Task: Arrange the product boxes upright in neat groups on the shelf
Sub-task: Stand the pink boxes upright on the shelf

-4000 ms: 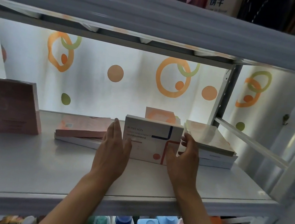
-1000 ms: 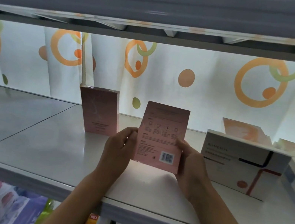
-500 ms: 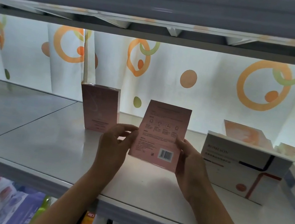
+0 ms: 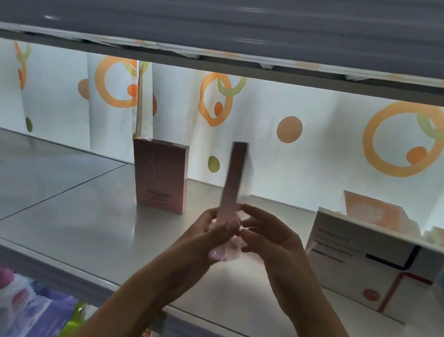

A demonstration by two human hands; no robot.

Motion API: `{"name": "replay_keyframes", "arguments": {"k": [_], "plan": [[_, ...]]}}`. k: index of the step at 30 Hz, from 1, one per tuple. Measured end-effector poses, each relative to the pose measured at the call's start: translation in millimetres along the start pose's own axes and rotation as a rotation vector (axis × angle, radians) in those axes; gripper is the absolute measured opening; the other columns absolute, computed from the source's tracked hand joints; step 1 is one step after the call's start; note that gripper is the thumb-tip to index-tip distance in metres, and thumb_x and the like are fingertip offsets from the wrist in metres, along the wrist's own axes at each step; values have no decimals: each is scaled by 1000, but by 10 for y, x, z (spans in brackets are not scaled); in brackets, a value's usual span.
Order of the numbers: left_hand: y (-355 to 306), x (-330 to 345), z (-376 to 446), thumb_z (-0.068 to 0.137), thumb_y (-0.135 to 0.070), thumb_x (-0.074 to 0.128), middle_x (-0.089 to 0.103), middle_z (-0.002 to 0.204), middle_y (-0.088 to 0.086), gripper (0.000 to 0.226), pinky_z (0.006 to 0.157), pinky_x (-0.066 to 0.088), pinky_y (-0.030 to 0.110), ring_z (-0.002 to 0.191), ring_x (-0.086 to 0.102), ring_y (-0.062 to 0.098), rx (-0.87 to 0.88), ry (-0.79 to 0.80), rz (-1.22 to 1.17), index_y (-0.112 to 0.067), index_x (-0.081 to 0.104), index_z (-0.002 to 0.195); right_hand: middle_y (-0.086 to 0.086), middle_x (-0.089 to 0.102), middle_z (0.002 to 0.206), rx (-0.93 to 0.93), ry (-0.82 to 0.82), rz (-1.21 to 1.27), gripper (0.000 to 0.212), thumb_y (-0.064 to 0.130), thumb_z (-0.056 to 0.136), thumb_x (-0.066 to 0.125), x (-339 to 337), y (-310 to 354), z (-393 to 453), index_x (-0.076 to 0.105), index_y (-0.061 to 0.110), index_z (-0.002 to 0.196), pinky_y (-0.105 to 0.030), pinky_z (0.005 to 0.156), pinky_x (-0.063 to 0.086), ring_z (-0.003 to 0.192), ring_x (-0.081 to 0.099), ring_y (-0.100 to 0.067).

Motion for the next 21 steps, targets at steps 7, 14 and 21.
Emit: {"name": "replay_keyframes", "arguments": {"k": [7,14,21], "plan": [[37,-143,43,58,-38,89,62,123,24,61,93,51,50,115,59,42,-57,88,-627,-12,72,111,15,61,107,43,-274,-189,55,45,71,79,29,-39,34,51,33,116,-14,62,53,90,64,-9],[59,-271,107,93,-24,54,74,94,10,29,89,52,44,92,68,31,83,-306,-318,-28,79,79,6,72,104,44,-184,-76,29,18,94,62,-9,-83,21,57,28,120,-23,67,59,88,71,-14],[184,-350,4,77,-32,68,73,99,11,40,77,57,31,88,71,24,18,-354,-224,-9,64,110,3,70,105,39,-193,-71,28,11,92,63,-27,-107,33,55,28,113,-20,66,58,90,70,-14]]}}
Point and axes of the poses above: each hand's wrist, its own z-axis towards the middle knuckle, its own x-axis out of the palm, y = z × x, the point moved 1 cm from there along z, towards the middle knuckle
